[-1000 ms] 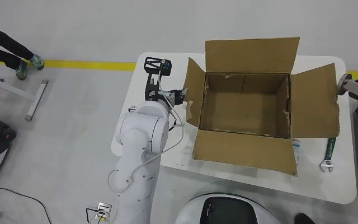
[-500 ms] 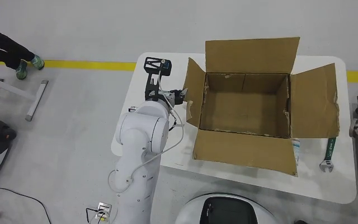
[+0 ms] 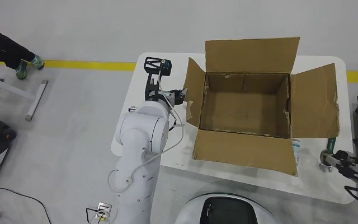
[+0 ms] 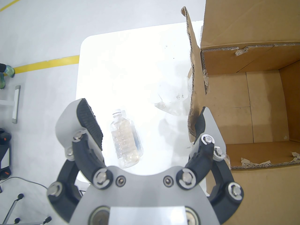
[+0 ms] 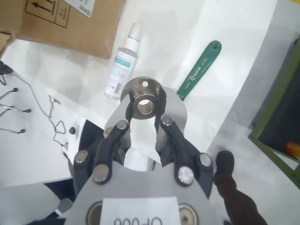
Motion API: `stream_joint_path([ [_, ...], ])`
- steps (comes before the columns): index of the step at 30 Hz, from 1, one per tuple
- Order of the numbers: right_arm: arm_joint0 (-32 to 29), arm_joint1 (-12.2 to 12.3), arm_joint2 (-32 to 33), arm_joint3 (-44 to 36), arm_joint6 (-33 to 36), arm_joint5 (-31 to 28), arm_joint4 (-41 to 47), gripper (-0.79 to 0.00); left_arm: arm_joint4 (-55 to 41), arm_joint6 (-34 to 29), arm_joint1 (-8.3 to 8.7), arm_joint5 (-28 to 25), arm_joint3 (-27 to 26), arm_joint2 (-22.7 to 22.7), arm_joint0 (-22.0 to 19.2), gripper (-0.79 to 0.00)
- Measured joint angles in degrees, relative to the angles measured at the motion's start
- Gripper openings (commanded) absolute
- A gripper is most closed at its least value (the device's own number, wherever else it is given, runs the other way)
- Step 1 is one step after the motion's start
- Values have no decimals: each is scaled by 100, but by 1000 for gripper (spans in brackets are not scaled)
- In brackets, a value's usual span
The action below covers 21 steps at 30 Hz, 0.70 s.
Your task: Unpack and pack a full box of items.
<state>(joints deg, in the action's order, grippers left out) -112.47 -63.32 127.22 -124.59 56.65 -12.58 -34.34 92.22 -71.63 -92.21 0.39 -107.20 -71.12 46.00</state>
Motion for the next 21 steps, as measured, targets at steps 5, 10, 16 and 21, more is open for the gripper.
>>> stream_joint_path([
  [5,-65,-21,-539,-62,-358,404,-734,-785,0,0,0,0,0,0,0,0],
  [10,90,-8,-941,-56,-365,702,-1261,-785,0,0,0,0,0,0,0,0],
  [16,412,19,-1326,148,-229,912,-1652,-785,0,0,0,0,0,0,0,0],
  [21,698,36,-1615,454,-208,901,-1783,-711,0,0,0,0,0,0,0,0],
])
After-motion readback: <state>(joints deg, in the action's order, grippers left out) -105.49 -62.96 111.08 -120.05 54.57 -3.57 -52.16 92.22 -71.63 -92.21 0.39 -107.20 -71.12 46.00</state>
